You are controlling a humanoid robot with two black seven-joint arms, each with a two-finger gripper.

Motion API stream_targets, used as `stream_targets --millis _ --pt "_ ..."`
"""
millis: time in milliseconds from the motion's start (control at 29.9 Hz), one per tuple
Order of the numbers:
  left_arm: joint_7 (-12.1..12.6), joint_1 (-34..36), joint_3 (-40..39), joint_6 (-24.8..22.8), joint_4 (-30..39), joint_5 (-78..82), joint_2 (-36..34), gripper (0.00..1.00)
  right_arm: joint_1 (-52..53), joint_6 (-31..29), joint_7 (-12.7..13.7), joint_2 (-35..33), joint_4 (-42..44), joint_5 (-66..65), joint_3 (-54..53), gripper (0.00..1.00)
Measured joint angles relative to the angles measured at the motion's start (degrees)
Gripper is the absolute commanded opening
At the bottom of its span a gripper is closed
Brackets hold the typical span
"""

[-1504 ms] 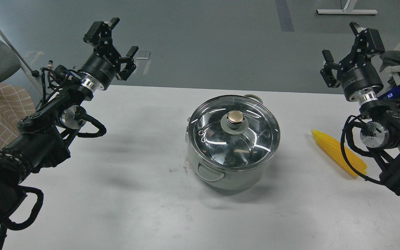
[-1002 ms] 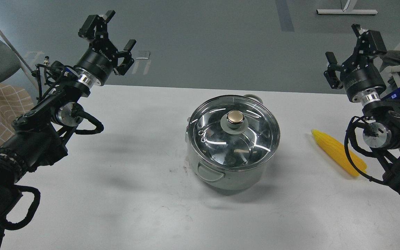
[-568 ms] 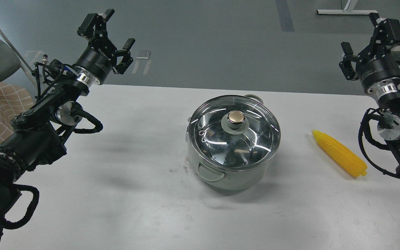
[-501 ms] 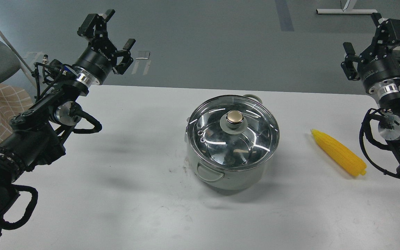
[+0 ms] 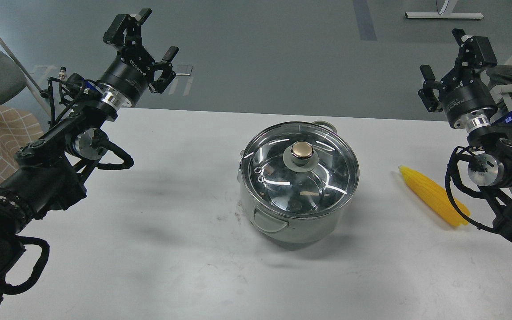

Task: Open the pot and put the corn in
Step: 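Reach the left gripper over the pot to the brass lid knob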

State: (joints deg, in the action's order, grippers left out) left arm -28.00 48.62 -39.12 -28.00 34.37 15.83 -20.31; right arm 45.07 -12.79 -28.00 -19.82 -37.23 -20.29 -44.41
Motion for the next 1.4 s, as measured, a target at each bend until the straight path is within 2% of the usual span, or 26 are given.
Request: stream_targets --millis 267,501,768,936,1069,1236,1403 --pt "0.00 -0.46 -0.38 0.13 1.88 -0.04 -0.70 0.98 0.05 0.04 0.00 0.20 -0.14 -0.01 0.25 1.00" --pt "0.00 -0.05 0.56 4.02 10.58 5.68 -5.28 0.98 -0.03 -0.03 0.00 -0.46 -0.14 -0.03 0.46 1.00" --pt "0.00 3.50 0.42 11.09 26.69 26.83 -11.95 0.98 -0.21 0.22 0.00 -2.08 -0.13 -0.10 0.44 1.00" --pt "0.00 4.89 0.31 13.48 36.79 39.52 -14.86 0.98 -0.32 0.39 0.00 -3.10 -0.21 -0.10 0.43 1.00" --pt "0.00 4.84 0.31 14.51 44.07 58.07 -16.32 0.98 -0.42 0.41 0.00 -4.01 -0.28 -0.09 0.43 1.00" --pt "0.00 3.57 0.83 19.12 47.49 84.05 -13.84 0.98 -0.73 0.41 0.00 -4.24 -0.48 -0.02 0.46 1.00" --pt "-0.01 3.26 3.46 21.06 47.45 99.44 -9.48 0.98 -1.23 0.48 0.00 -4.26 -0.60 -0.01 0.46 1.00"
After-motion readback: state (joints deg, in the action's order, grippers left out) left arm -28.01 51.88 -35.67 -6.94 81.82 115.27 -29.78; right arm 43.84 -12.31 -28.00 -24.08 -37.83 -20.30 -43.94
